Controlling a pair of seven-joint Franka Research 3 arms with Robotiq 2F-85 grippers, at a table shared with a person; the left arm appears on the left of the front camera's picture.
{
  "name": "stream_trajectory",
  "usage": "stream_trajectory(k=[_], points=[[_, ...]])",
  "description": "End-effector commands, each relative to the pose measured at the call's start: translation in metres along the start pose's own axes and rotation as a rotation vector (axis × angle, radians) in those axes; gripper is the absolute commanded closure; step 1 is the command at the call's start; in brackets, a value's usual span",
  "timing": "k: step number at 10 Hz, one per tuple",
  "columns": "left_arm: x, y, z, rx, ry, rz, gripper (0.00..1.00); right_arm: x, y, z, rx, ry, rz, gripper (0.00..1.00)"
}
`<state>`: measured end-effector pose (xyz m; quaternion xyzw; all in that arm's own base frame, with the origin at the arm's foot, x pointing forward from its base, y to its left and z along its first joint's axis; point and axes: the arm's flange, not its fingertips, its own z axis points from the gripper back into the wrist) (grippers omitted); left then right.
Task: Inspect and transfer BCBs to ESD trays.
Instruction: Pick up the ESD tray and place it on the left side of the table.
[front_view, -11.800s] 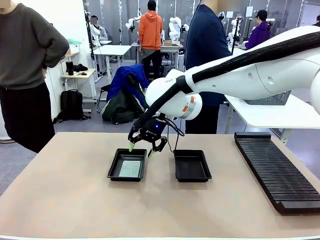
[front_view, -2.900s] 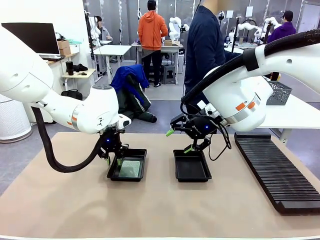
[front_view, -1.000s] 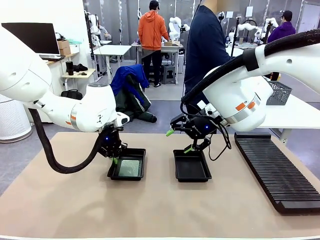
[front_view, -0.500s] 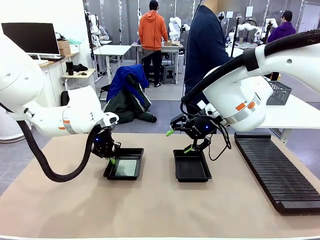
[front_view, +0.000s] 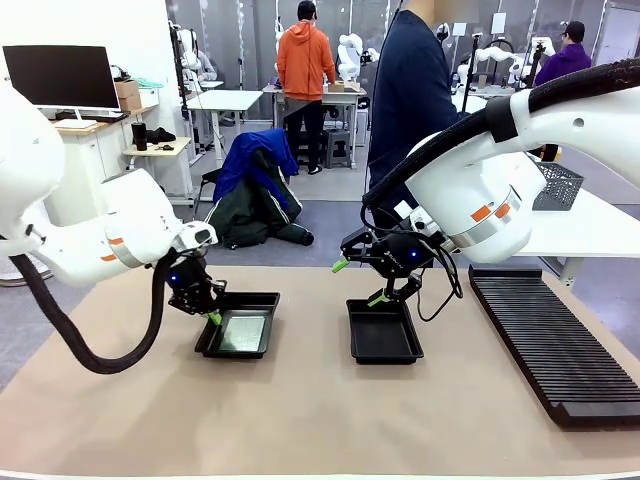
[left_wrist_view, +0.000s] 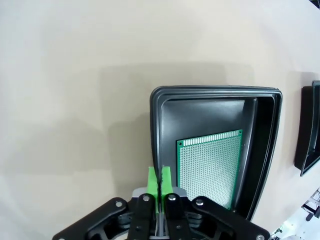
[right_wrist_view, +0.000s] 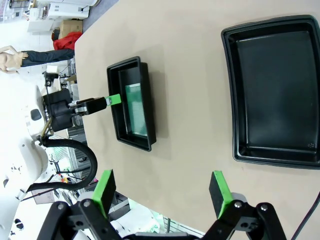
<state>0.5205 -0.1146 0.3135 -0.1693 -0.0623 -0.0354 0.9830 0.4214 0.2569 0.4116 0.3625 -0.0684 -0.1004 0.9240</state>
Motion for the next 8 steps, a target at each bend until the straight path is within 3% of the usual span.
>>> stream_trajectory(k=[1, 8], points=[[-0.02, 0.024, 0.025, -0.036, 0.005, -0.001, 0.97, -0.001, 0.001, -0.001, -0.005, 0.002, -0.004, 0.0], [-0.063, 0.136, 0.096, 0.042, 0.001, 0.021, 0.97, -0.001, 0.001, -0.001, -0.005, 0.002, -0.004, 0.0]])
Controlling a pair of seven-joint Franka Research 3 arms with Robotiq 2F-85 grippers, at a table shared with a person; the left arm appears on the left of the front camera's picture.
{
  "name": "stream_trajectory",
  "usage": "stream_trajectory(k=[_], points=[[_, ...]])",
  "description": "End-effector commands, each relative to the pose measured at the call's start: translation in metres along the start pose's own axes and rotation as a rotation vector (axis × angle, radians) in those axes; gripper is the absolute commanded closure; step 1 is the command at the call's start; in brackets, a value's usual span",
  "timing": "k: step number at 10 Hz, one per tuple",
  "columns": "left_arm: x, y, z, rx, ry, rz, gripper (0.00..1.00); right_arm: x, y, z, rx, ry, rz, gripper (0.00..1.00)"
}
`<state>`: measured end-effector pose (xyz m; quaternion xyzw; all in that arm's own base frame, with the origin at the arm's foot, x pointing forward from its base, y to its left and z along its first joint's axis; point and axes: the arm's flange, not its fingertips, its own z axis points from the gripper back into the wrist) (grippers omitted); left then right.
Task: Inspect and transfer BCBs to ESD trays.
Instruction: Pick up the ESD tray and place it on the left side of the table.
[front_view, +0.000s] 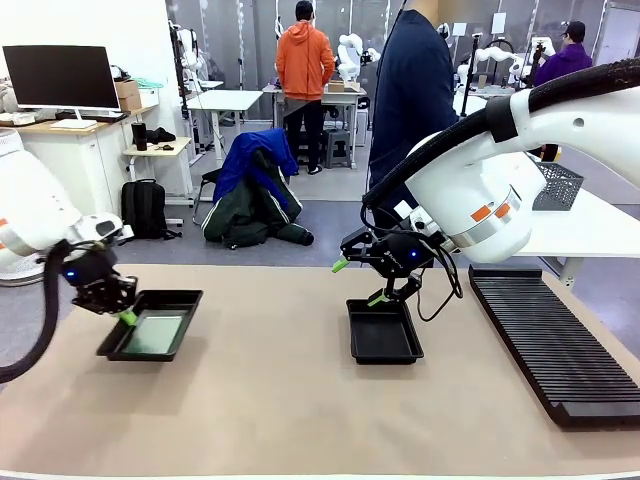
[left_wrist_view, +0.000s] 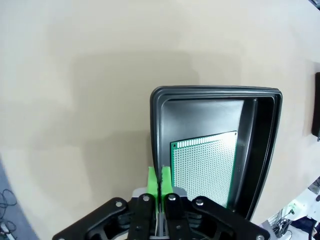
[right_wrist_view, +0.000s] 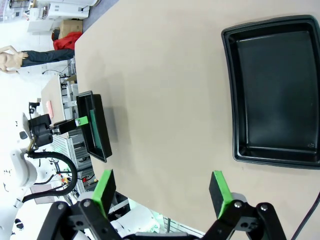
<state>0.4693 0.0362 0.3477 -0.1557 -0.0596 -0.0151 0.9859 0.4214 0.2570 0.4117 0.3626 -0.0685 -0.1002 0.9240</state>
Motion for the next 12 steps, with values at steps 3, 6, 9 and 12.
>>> stream_trajectory(k=[3, 6, 9, 12], points=[[-0.023, 0.055, 0.017, 0.03, -0.006, 0.029, 0.97, -0.001, 0.0, -0.001, -0.005, 0.002, -0.004, 0.0], [-0.025, 0.071, 0.018, 0.058, -0.016, 0.05, 0.97, -0.001, 0.0, -0.001, -0.005, 0.002, -0.004, 0.0], [-0.023, 0.074, 0.01, 0.094, -0.029, 0.079, 0.97, -0.001, 0.0, -0.001, -0.005, 0.002, -0.004, 0.0], [-0.018, 0.072, -0.003, 0.098, -0.031, 0.096, 0.97, -0.001, 0.0, -0.001, -0.005, 0.002, -0.004, 0.0]])
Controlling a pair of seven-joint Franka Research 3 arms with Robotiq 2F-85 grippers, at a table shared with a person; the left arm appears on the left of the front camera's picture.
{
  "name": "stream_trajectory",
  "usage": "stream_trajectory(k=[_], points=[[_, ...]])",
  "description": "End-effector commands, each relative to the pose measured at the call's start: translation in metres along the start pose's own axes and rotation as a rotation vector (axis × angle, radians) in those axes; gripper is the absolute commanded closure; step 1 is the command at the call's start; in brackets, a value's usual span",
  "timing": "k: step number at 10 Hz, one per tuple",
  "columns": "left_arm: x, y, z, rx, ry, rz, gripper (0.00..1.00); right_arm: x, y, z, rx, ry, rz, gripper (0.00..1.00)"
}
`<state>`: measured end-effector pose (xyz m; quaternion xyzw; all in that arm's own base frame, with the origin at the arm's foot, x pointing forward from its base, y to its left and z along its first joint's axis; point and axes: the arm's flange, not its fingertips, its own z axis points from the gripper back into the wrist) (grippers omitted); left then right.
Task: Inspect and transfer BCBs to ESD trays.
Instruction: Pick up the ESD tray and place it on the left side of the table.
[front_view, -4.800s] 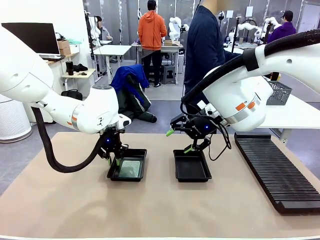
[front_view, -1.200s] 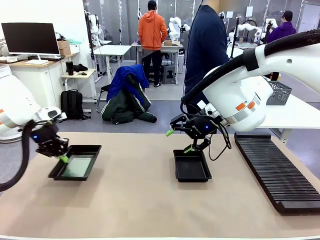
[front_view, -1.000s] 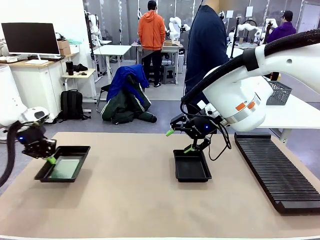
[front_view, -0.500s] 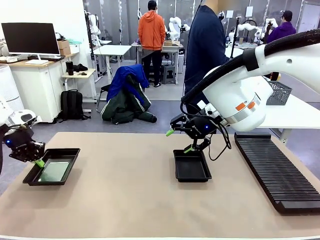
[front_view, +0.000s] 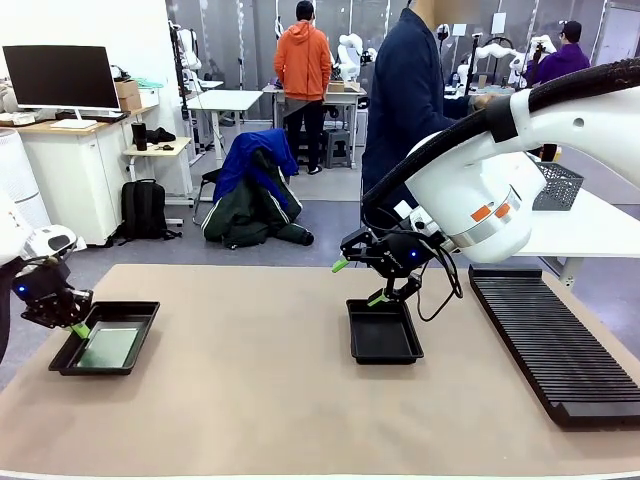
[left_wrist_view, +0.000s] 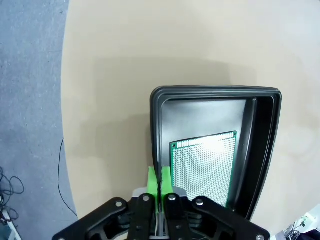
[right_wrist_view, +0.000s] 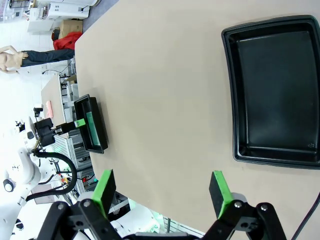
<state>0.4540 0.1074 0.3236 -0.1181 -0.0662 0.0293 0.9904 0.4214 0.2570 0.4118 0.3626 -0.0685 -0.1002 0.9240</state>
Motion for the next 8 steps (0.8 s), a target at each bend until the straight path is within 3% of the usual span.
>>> stream_trajectory(k=[1, 6, 7, 8], points=[[0.0019, -0.0025, -0.0085, 0.013, -0.011, 0.023, 0.97, -0.001, 0.0003, -0.0008, -0.005, 0.002, -0.004, 0.0], [0.0008, -0.0004, -0.0046, 0.005, 0.001, 0.002, 0.97, -0.001, 0.0003, -0.0008, -0.005, 0.002, -0.004, 0.0], [0.0016, -0.0011, -0.0078, 0.009, 0.001, 0.002, 0.92, -0.001, 0.0003, -0.0008, -0.005, 0.002, -0.004, 0.0], [0.0027, -0.0019, -0.0085, 0.014, 0.01, 0.003, 0.81, -0.001, 0.0003, -0.0008, -0.005, 0.002, -0.004, 0.0]])
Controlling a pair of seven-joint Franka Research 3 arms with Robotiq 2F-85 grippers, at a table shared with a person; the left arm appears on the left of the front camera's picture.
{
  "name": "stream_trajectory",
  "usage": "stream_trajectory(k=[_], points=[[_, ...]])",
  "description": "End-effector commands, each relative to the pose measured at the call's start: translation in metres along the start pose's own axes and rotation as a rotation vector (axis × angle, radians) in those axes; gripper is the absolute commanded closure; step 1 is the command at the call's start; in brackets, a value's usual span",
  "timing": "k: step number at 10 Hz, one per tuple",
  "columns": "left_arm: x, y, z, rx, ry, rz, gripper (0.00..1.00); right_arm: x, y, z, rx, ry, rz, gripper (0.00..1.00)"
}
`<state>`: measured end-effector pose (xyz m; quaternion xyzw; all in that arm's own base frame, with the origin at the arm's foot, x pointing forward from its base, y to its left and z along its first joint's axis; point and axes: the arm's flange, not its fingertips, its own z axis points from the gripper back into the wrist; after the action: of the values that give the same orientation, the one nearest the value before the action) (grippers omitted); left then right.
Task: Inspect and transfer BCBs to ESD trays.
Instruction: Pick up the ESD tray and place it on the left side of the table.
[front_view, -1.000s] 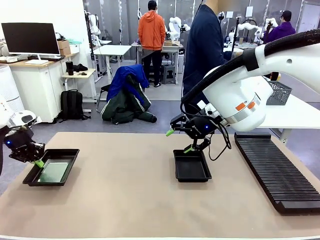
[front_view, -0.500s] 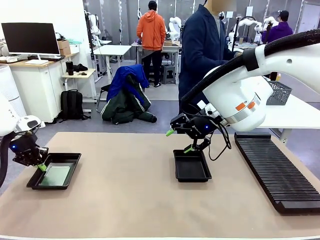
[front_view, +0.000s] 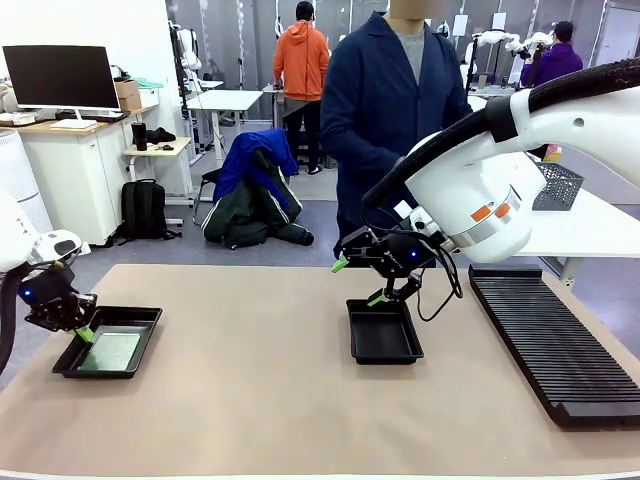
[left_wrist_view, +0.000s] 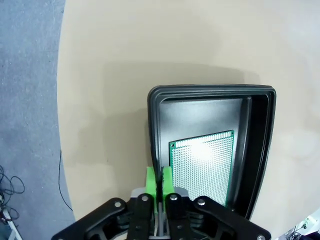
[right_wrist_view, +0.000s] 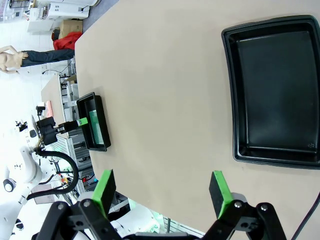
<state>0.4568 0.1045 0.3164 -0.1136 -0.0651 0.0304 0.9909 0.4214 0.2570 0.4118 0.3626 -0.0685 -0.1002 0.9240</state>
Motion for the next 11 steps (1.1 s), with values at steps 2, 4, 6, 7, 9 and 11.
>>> stream_trajectory(k=[2, 4, 6, 7, 9, 11], points=[[0.003, -0.003, 0.003, 0.019, 0.022, 0.006, 0.65, -0.001, 0.0, -0.001, -0.005, 0.002, -0.004, 0.0], [0.0, -0.007, 0.012, 0.046, 0.034, 0.005, 0.48, -0.001, 0.0, -0.001, -0.005, 0.002, -0.004, 0.0], [-0.003, -0.009, 0.023, 0.067, 0.04, 0.01, 0.32, -0.001, 0.0, -0.001, -0.005, 0.002, -0.004, 0.0], [-0.005, -0.011, 0.03, 0.067, 0.05, 0.007, 0.3, -0.001, 0.0, -0.001, -0.005, 0.002, -0.004, 0.0], [-0.011, -0.02, 0.068, 0.124, 0.075, -0.015, 0.3, -0.001, 0.0, -0.001, -0.005, 0.002, -0.004, 0.0], [-0.016, -0.033, 0.105, 0.199, 0.075, -0.017, 0.3, -0.001, 0.0, -0.001, -0.005, 0.002, -0.004, 0.0]])
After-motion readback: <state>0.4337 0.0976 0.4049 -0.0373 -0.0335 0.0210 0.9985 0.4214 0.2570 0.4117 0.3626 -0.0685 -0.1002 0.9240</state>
